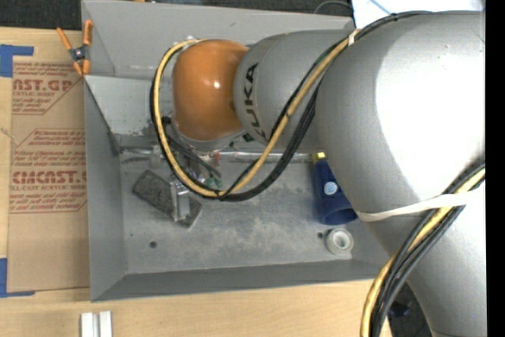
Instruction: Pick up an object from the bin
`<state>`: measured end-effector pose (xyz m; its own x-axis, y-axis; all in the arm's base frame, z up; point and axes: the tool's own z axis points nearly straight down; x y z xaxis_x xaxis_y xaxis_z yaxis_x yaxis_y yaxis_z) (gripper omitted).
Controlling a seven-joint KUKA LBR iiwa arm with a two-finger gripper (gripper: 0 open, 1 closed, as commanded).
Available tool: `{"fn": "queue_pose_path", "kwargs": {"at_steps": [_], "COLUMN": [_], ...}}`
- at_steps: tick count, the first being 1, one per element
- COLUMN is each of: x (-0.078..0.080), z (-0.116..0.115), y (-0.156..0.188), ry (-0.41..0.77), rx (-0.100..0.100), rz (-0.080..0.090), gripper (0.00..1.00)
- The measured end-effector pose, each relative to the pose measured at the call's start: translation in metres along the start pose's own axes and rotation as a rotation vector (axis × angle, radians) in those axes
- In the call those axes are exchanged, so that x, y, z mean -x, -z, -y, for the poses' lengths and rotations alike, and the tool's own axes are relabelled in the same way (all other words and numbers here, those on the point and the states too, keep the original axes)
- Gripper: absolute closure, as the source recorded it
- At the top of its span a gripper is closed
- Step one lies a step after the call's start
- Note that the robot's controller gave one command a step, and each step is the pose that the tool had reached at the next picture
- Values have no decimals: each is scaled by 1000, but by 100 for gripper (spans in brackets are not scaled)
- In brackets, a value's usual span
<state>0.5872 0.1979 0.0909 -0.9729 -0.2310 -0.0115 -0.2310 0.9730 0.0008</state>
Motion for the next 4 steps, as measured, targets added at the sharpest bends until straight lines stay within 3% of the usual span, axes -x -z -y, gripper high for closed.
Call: {"fn": "queue_pose_path", "kwargs": {"at_steps": [1,2,3,4], "x": [-4,-31,-31,-61], "z": [-2,-44,-44,-3], "y": [-10,-21,-21,18], "ry": [3,91,91,149], "rx": [1,2,2,2], "rz": [-1,3,3,0], "gripper": [0,100,100,100]}}
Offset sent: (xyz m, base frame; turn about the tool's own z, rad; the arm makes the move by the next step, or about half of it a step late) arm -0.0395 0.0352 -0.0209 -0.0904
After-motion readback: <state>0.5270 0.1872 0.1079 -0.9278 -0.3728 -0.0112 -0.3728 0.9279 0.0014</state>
